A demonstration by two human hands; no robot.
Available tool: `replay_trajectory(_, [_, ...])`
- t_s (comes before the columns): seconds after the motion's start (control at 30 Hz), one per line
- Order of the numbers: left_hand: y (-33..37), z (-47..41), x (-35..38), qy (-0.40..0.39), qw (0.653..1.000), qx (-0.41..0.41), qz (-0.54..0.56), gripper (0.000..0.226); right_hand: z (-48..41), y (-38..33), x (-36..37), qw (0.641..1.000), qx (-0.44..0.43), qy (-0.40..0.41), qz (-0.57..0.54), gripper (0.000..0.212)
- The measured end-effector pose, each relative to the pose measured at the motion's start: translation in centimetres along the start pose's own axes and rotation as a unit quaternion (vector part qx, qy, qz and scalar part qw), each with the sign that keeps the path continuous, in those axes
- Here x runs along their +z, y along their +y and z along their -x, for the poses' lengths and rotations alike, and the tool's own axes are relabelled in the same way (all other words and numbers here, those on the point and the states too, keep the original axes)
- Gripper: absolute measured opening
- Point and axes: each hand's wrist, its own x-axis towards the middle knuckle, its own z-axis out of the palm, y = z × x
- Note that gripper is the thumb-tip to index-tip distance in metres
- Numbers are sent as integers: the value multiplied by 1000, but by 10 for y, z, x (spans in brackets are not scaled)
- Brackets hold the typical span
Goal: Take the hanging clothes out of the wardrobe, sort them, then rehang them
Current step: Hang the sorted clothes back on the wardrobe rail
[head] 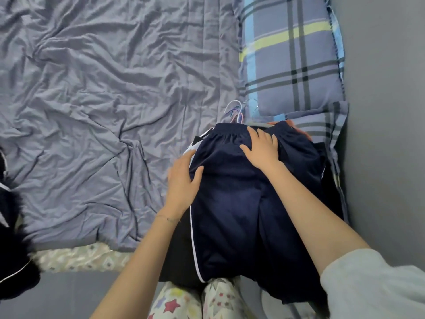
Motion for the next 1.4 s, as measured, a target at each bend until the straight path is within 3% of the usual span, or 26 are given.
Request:
replay_trajectory(0.17, [-3, 1, 5, -1, 1000, 0, -5, 46, 7, -1, -1, 999, 2, 43, 18, 62])
replay_trajectory(0.47, [6, 12, 11, -13, 999, 35, 14, 46, 46, -11, -14, 993, -10, 63, -102, 29])
replay_trajectory(0.77, [18, 27, 29, -48, 987, -96, 121, 42, 102, -21, -12, 952, 6, 146, -270, 9])
replay_trajectory(0.93, [39, 27, 31, -25, 956, -164, 243, 48, 133, -40, -13, 928, -15, 172, -331, 11])
replay_trajectory(1.13, [41, 28, 36, 24, 941, -206, 267, 55, 161, -57, 4, 876, 23, 138, -462, 13])
replay_trajectory(1.3, [25, 23, 44, 54, 943, -220, 244, 55, 168, -63, 21, 898, 8, 69, -435, 40])
replay_trajectory(1.4, [14, 19, 47, 70, 942, -225, 239, 49, 168, -57, 23, 913, -17, 36, -405, 44])
